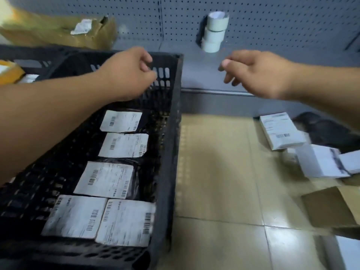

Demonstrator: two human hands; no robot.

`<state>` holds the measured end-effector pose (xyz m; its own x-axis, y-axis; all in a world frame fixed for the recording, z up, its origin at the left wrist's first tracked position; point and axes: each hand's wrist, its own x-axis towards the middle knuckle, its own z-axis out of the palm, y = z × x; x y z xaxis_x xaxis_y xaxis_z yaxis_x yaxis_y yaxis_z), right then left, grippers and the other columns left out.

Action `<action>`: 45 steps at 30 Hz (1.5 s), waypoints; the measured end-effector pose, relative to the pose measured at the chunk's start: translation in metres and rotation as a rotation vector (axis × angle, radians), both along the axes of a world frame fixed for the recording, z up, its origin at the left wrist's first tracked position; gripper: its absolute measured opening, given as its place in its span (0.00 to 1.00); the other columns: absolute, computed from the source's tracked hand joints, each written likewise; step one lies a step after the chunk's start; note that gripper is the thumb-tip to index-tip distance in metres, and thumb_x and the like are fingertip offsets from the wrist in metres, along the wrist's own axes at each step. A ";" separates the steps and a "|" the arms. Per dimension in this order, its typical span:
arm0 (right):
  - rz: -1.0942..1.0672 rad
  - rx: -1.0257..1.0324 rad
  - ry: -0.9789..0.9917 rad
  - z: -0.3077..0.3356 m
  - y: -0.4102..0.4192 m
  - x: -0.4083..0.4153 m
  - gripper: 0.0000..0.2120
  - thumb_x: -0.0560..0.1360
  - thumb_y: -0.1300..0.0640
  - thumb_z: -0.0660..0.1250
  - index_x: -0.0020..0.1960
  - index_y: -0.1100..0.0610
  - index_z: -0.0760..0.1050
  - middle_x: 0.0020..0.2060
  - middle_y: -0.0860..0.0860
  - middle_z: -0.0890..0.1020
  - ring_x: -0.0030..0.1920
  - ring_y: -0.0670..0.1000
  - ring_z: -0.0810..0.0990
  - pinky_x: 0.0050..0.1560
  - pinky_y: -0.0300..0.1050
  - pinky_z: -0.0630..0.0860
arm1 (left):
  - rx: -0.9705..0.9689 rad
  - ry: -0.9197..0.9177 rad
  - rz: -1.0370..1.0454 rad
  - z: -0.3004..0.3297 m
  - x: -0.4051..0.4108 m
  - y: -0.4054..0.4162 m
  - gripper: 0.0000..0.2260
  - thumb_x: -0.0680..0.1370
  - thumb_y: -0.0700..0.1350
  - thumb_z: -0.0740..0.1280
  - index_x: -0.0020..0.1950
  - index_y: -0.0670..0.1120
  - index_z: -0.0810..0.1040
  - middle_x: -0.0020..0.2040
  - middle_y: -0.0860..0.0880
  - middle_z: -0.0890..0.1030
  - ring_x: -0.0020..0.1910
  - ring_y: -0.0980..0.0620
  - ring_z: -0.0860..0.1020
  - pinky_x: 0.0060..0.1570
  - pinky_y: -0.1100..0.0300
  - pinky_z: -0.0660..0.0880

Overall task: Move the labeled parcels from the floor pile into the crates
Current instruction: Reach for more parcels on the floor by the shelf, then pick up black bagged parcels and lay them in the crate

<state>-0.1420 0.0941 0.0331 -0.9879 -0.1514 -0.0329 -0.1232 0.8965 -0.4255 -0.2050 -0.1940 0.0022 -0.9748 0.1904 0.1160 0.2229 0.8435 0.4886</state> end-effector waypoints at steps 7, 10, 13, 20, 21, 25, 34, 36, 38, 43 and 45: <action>-0.293 -0.070 -0.169 -0.032 0.135 0.027 0.29 0.83 0.35 0.46 0.62 0.52 0.77 0.50 0.51 0.84 0.51 0.56 0.82 0.59 0.54 0.77 | 0.120 0.098 -0.126 0.010 0.010 0.100 0.18 0.78 0.57 0.66 0.66 0.54 0.70 0.57 0.51 0.76 0.43 0.53 0.76 0.55 0.48 0.78; -0.404 -0.050 -0.302 -0.045 0.185 0.041 0.31 0.83 0.34 0.44 0.63 0.52 0.76 0.49 0.52 0.83 0.50 0.55 0.82 0.58 0.55 0.77 | 0.069 0.070 -0.183 0.005 0.023 0.148 0.21 0.78 0.56 0.68 0.69 0.53 0.70 0.59 0.51 0.75 0.43 0.54 0.76 0.51 0.54 0.71; -0.513 -0.046 -0.425 -0.059 0.234 0.056 0.33 0.83 0.34 0.43 0.60 0.57 0.76 0.51 0.57 0.84 0.51 0.58 0.82 0.57 0.56 0.80 | 0.019 -0.021 -0.212 -0.008 0.039 0.194 0.23 0.79 0.57 0.69 0.71 0.53 0.69 0.62 0.52 0.74 0.49 0.52 0.76 0.47 0.59 0.68; -0.649 0.014 -0.508 -0.081 0.326 0.085 0.37 0.81 0.32 0.43 0.61 0.59 0.77 0.47 0.55 0.84 0.50 0.58 0.82 0.50 0.50 0.79 | 0.045 -0.306 -0.236 -0.052 0.072 0.288 0.28 0.78 0.62 0.67 0.75 0.55 0.67 0.68 0.54 0.74 0.53 0.52 0.76 0.48 0.59 0.71; -0.659 0.005 -0.480 -0.084 0.337 0.087 0.36 0.82 0.33 0.44 0.61 0.60 0.77 0.48 0.55 0.84 0.49 0.58 0.82 0.47 0.49 0.77 | 0.074 -0.370 -0.214 -0.058 0.076 0.301 0.28 0.77 0.63 0.67 0.75 0.56 0.67 0.68 0.55 0.74 0.54 0.51 0.77 0.51 0.58 0.73; -0.691 0.038 -0.392 -0.091 0.369 0.095 0.36 0.84 0.37 0.42 0.71 0.64 0.72 0.57 0.57 0.77 0.56 0.57 0.74 0.54 0.48 0.70 | 0.172 -0.562 -0.159 -0.084 0.090 0.348 0.27 0.76 0.62 0.67 0.74 0.56 0.69 0.59 0.57 0.78 0.58 0.50 0.79 0.64 0.49 0.76; -0.888 -0.022 -0.415 -0.118 0.427 0.120 0.32 0.87 0.44 0.39 0.75 0.66 0.66 0.73 0.66 0.69 0.73 0.64 0.67 0.74 0.54 0.59 | 0.236 -0.719 -0.217 -0.115 0.122 0.455 0.25 0.74 0.62 0.66 0.70 0.60 0.71 0.55 0.53 0.80 0.53 0.52 0.81 0.60 0.54 0.77; -0.929 -0.079 -0.391 -0.123 0.440 0.129 0.30 0.87 0.46 0.42 0.73 0.64 0.70 0.66 0.65 0.76 0.66 0.64 0.75 0.71 0.55 0.68 | 0.218 -0.733 -0.239 -0.120 0.127 0.473 0.25 0.74 0.62 0.66 0.72 0.60 0.71 0.60 0.51 0.79 0.58 0.48 0.80 0.62 0.52 0.76; -0.949 -0.081 -0.339 -0.129 0.453 0.137 0.23 0.87 0.50 0.47 0.71 0.62 0.71 0.56 0.64 0.82 0.55 0.63 0.81 0.61 0.57 0.77 | 0.202 -0.746 -0.254 -0.127 0.133 0.490 0.26 0.75 0.62 0.67 0.72 0.60 0.71 0.62 0.49 0.79 0.60 0.46 0.78 0.64 0.49 0.75; -1.085 0.045 -0.031 -0.140 0.488 0.151 0.26 0.86 0.49 0.46 0.61 0.65 0.76 0.56 0.66 0.81 0.57 0.67 0.79 0.59 0.57 0.74 | 0.205 -0.738 -0.268 -0.143 0.143 0.519 0.22 0.77 0.60 0.65 0.70 0.60 0.72 0.51 0.56 0.79 0.48 0.54 0.78 0.44 0.60 0.74; -1.171 0.009 0.004 -0.145 0.501 0.154 0.25 0.85 0.50 0.46 0.63 0.65 0.74 0.60 0.66 0.78 0.61 0.68 0.76 0.63 0.59 0.72 | 0.211 -0.708 -0.278 -0.146 0.141 0.533 0.20 0.78 0.60 0.64 0.70 0.59 0.73 0.50 0.57 0.78 0.44 0.59 0.74 0.38 0.63 0.67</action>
<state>0.0119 0.5956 -0.1118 -0.5242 0.8512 -0.0256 0.7782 0.4666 -0.4203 -0.0640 0.3386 -0.1435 -0.7498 0.4812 -0.4541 -0.0119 0.6764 0.7365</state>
